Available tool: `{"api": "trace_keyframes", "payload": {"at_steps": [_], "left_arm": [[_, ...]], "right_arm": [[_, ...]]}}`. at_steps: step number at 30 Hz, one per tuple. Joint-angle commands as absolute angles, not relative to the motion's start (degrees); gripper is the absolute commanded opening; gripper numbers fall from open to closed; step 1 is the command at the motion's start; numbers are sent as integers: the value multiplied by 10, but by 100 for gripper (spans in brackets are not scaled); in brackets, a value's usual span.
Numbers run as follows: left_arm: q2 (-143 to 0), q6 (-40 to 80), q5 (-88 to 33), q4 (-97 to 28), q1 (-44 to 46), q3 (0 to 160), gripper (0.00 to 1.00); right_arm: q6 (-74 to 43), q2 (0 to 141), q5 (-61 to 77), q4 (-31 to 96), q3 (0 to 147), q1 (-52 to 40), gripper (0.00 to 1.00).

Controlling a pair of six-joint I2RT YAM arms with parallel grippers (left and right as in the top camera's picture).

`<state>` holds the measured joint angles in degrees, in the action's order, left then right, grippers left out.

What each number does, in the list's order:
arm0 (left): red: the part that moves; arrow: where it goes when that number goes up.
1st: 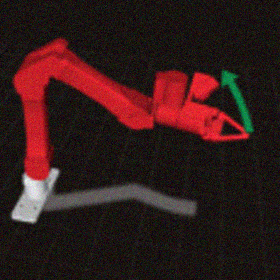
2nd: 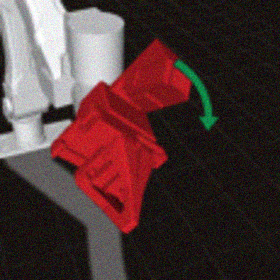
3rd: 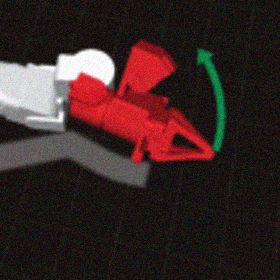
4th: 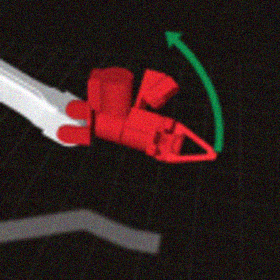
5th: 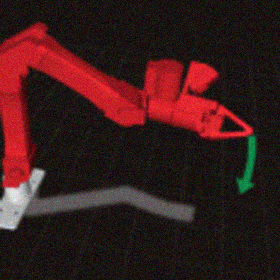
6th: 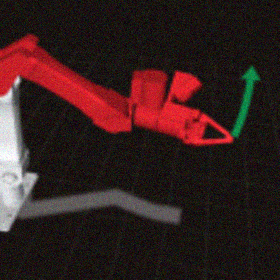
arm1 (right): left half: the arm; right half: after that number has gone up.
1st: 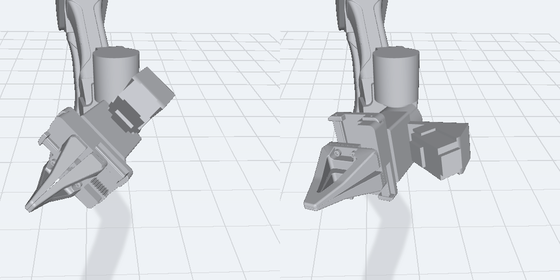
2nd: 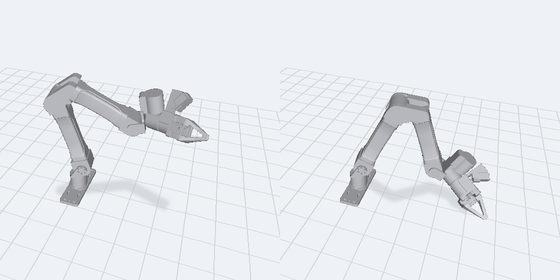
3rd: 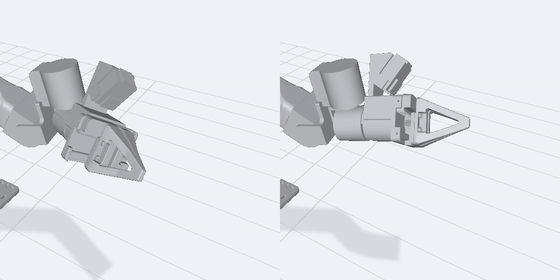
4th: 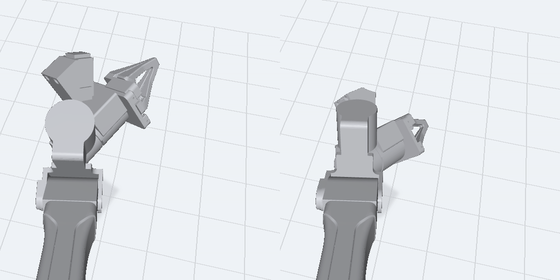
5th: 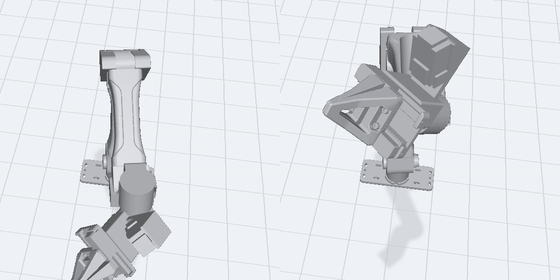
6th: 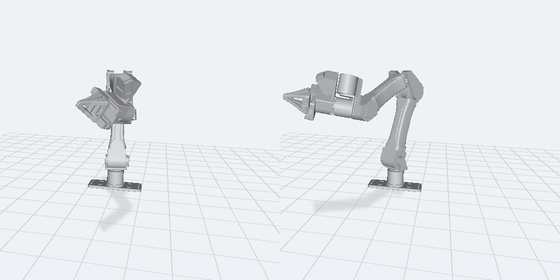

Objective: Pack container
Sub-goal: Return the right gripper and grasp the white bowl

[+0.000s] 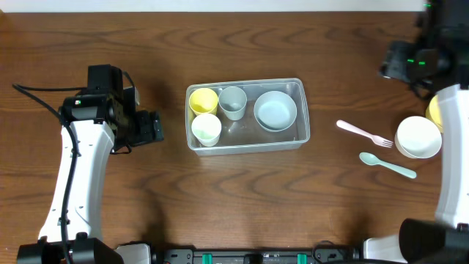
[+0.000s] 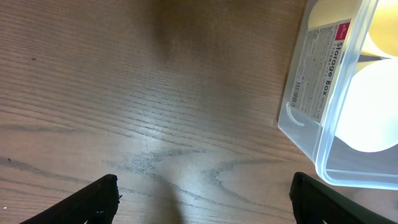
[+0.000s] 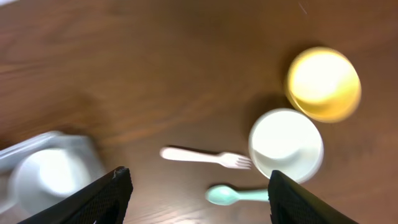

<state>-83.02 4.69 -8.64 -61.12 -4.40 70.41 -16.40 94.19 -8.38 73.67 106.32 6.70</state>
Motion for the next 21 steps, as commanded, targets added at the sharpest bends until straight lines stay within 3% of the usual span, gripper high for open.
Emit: {"api": "trace_keyframes", "payload": {"at_steps": [1, 11, 21], "left_arm": [[-823, 46, -86, -614, -46, 703, 88], [-823, 46, -86, -614, -46, 703, 88], [-823, 46, -86, -614, -46, 703, 88]], "right_arm": [[-191, 981, -68, 736, 1004, 118, 72], [-192, 1041, -66, 596, 786, 194, 77], [-192, 1096, -66, 540, 745, 211, 72]]}}
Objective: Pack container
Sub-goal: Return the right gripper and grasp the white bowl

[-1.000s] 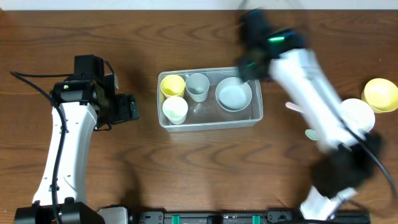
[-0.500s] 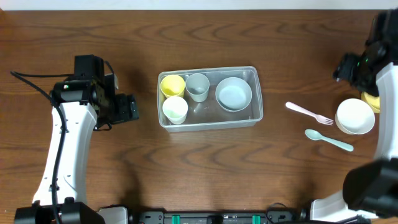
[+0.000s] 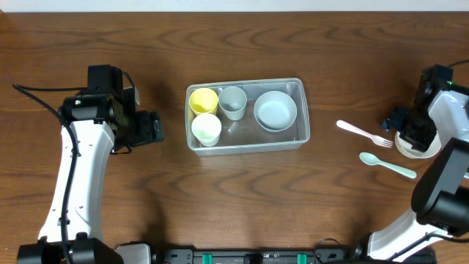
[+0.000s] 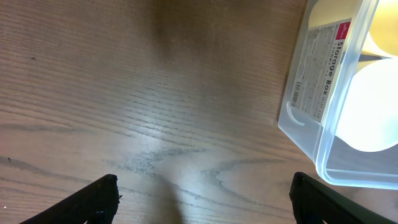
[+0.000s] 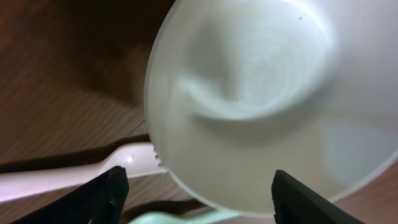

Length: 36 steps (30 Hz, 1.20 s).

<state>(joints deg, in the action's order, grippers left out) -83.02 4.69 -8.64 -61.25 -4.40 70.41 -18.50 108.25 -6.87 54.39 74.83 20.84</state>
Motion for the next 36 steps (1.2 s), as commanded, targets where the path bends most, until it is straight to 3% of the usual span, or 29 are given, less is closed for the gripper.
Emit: {"api": "trace_keyframes", "payload": {"at_steps": [1, 8, 12, 17, 21, 32, 36], "left_arm": [[-823, 46, -86, -614, -46, 703, 88], [-823, 46, -86, -618, -46, 703, 89], [-823, 46, -86, -620, -46, 703, 88], [-823, 46, -86, -620, -46, 703, 88], [-823, 46, -86, -620, -46, 703, 88], [-823, 46, -86, -620, -46, 703, 88], [-823, 46, -86, -620, -46, 703, 88]], "right_arm": [[-192, 1098, -66, 538, 745, 211, 70], [-186, 1098, -66, 519, 738, 211, 46], [-186, 1098, -66, 493, 716, 211, 24], [-186, 1098, -66, 471, 691, 211, 16], [-186, 1098, -66, 467, 688, 211, 3], [-185, 1059, -66, 500, 724, 206, 1], [-136, 997, -29, 521, 762, 187, 1]]}}
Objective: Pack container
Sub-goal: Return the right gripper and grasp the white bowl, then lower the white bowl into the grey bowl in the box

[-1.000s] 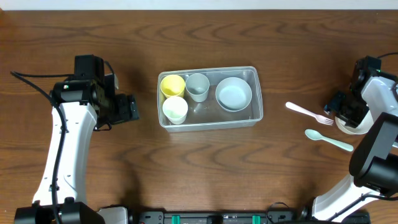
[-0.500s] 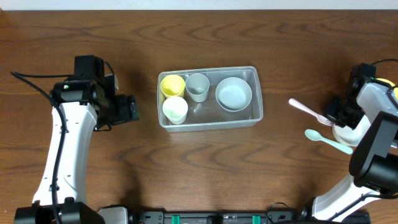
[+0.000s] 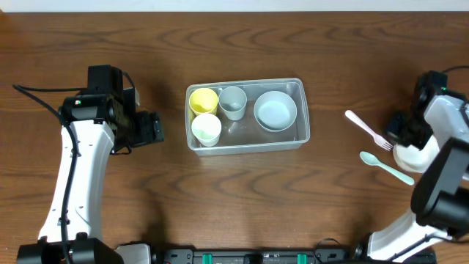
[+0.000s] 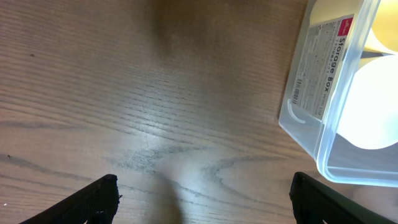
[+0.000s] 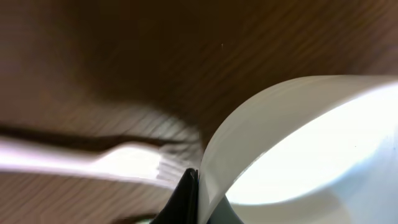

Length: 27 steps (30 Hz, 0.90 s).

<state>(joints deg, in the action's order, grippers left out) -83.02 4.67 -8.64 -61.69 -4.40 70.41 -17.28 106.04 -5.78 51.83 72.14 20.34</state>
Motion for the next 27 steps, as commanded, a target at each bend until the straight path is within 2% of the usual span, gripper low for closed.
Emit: {"api": "trace_keyframes", "payload": {"at_steps": [1, 4, 8, 12, 18, 22, 27], "left_arm": [[-823, 46, -86, -620, -46, 703, 88], [-823, 46, -86, -620, -46, 703, 88], [-823, 46, -86, -620, -46, 703, 88], [-823, 46, -86, -620, -46, 703, 88], [-823, 46, -86, -620, -46, 703, 88], [-823, 46, -86, -620, -46, 703, 88], [-823, 46, -86, -620, -46, 703, 88]], "right_arm": [[-119, 979, -13, 523, 769, 179, 1], [-63, 922, 46, 523, 789, 142, 1], [30, 850, 138, 516, 806, 50, 1], [85, 816, 120, 506, 806, -77, 1], [87, 850, 62, 482, 806, -240, 1], [74, 898, 30, 460, 806, -290, 1], [60, 959, 28, 445, 806, -302, 2]]}}
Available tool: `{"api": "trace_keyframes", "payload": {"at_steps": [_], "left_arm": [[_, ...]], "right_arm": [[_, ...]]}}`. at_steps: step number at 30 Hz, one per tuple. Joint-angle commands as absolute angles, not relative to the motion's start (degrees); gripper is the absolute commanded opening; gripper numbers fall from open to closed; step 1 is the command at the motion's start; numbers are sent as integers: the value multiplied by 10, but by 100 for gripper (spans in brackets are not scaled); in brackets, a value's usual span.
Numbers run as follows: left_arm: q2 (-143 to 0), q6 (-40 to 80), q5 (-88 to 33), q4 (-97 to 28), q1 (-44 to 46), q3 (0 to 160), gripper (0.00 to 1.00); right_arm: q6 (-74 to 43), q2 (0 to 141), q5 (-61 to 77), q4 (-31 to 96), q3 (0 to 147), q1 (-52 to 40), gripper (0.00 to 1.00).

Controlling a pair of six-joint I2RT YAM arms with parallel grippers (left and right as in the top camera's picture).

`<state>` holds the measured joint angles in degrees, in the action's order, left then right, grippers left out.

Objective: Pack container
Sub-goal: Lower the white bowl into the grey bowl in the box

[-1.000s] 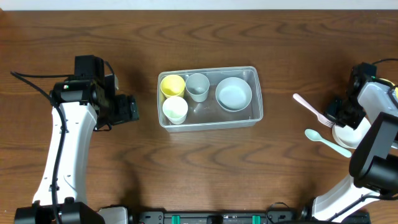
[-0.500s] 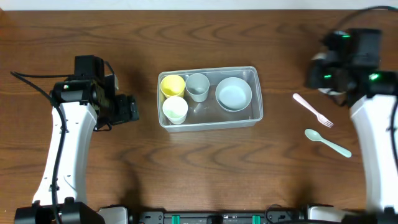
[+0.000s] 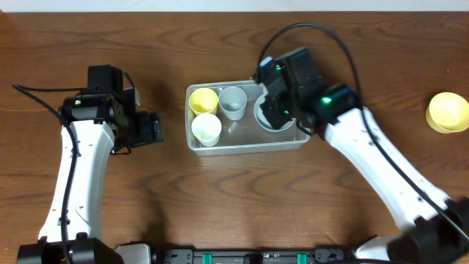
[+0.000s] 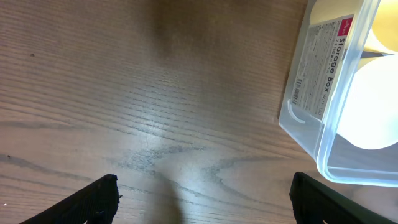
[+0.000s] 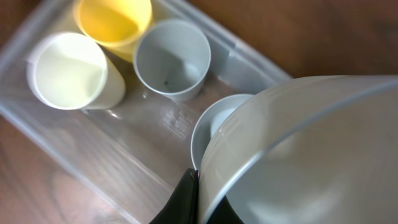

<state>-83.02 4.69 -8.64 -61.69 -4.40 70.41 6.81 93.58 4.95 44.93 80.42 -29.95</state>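
Note:
A clear storage box (image 3: 302,139) holds a yellow cup (image 3: 203,100), a grey cup (image 3: 233,101), a white cup (image 3: 207,129) and a pale bowl (image 5: 214,121) at its right end. My right gripper (image 5: 194,182) is shut on the rim of a white bowl (image 5: 298,155), held tilted just above the pale bowl. In the overhead view the right gripper (image 3: 277,108) is over the box's right half. My left gripper (image 4: 202,200) is open above bare table, left of the box (image 4: 323,93).
A yellow bowl (image 3: 445,111) sits alone at the far right of the table. The right arm (image 3: 381,161) stretches diagonally over the right side and hides what lies under it. The left arm (image 3: 80,161) stands at the left side.
My right gripper, shut on the white bowl, was at the table's right side by the fork. Now it is over the box's right end with the bowl. The left arm has not moved.
First my right gripper was open, high over the white bowl, fork and spoon. Then it was open close over the white bowl. Then it was shut on the bowl's rim, with the fork shifted. Now the bowl hangs over the pale bowl in the box.

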Motion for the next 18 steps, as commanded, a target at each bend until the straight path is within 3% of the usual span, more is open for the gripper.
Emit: {"api": "trace_keyframes", "payload": {"at_steps": [1, 8, 10, 11, 14, 18], "left_arm": [[-823, 46, -86, -620, -46, 703, 88], [-823, 46, -86, -620, -46, 703, 88], [-823, 46, -86, -620, -46, 703, 88], [-823, 46, -86, -620, -46, 703, 88], [-823, 46, -86, -620, -46, 703, 88], [-823, 46, -86, -620, -46, 703, 88]], "right_arm": [[60, 971, 28, 443, 806, -302, 3], [58, 1025, 28, 413, 806, -295, 6], [61, 1032, 28, 411, 806, -295, 17], [61, 1034, 28, 411, 806, -295, 33], [61, 1035, 28, 408, 806, -295, 61], [58, 1034, 11, 411, 806, -293, 63]]}}
